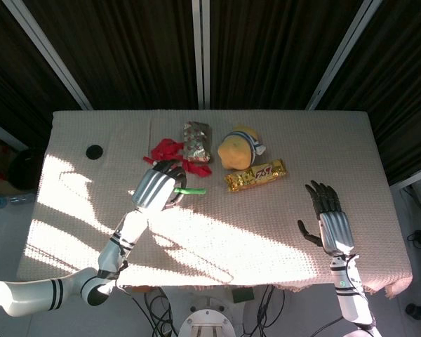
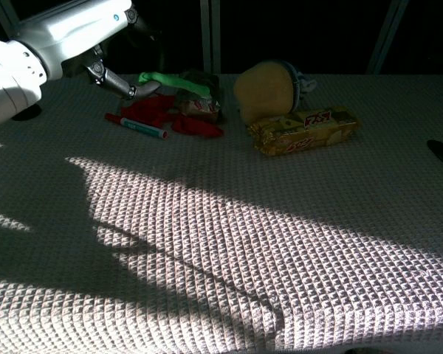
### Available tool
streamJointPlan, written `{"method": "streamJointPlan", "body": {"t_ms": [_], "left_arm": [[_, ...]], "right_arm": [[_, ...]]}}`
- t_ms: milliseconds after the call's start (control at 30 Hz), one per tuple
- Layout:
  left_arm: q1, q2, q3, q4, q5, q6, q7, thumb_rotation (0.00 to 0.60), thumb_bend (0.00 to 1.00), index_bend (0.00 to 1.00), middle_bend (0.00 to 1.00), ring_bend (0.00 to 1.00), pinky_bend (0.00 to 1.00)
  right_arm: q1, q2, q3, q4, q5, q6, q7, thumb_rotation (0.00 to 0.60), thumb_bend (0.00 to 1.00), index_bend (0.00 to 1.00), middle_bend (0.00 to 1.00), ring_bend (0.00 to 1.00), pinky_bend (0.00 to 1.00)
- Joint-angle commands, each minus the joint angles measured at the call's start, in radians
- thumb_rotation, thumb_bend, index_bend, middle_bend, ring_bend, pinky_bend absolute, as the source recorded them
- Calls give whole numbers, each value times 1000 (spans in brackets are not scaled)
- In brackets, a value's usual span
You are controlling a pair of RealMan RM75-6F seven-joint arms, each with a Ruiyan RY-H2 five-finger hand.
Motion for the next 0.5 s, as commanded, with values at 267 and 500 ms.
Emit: {"method": "streamJointPlan", "body": {"t_ms": [267, 500], "left_arm": [[-33, 35, -1, -67, 2, 18, 151, 600, 372, 583, 384, 207, 257], [-43, 40, 16, -78, -37, 13, 236, 600, 372, 586, 384, 207, 254]], "right_arm": [[231, -250, 84, 194, 43, -251, 525, 600, 351, 0, 0, 0, 0], [316, -387, 118, 329, 42, -264, 725, 600, 361, 32, 32, 0, 0]]}}
